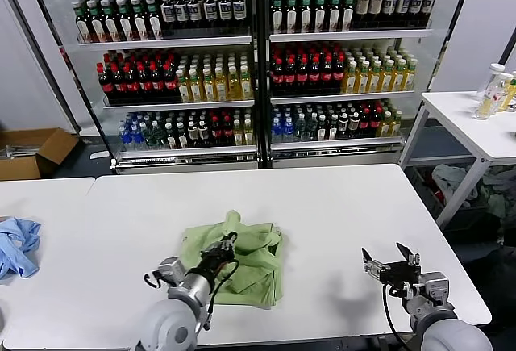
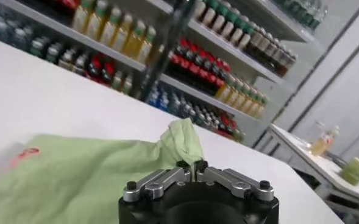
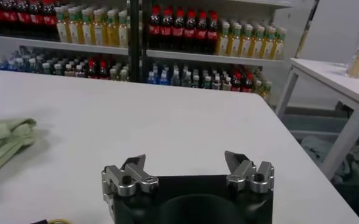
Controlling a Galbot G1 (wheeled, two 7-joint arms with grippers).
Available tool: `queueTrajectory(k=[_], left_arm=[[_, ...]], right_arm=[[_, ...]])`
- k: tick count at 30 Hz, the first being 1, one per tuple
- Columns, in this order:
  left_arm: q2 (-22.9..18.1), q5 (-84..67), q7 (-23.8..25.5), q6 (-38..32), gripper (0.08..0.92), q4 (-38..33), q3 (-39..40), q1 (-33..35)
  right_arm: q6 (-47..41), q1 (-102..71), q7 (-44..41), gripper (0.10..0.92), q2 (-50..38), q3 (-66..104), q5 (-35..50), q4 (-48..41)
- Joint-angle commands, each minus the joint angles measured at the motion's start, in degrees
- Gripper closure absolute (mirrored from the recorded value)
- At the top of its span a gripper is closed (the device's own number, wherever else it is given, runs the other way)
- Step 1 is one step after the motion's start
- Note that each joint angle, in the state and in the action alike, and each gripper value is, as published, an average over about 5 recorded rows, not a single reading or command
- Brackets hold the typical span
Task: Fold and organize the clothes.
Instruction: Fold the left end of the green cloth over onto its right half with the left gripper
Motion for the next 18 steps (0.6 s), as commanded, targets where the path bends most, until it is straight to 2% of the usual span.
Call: queueTrajectory(k=[1,8,14,18], left_arm=[[-0.85,0.70,6.27,1.33,0.786,1.78,5.37,-4.27],[0.66,1.82,8.62,1.30,0.578,-2.28,3.42,-1.38],[4.67,2.00,6.99,1.09,0.405,-6.57,-3.13,3.16],[7.35,5.74,4.87,-0.08,0.292,-5.51,-8.20,5.13]], right_arm=[[0.01,0.11,-0.01,0.203,0.02,0.01,0.00,-0.08],[-0.03,0.09,-0.01,0.202,0.13,-0.17,-0.15,-0.02],[-0.02,0.13,-0.02,0.203,0.25,-0.40,-0.23,0.18],[0.03,0.20,-0.03,0.202,0.43,-0.58,-0.41,0.22]])
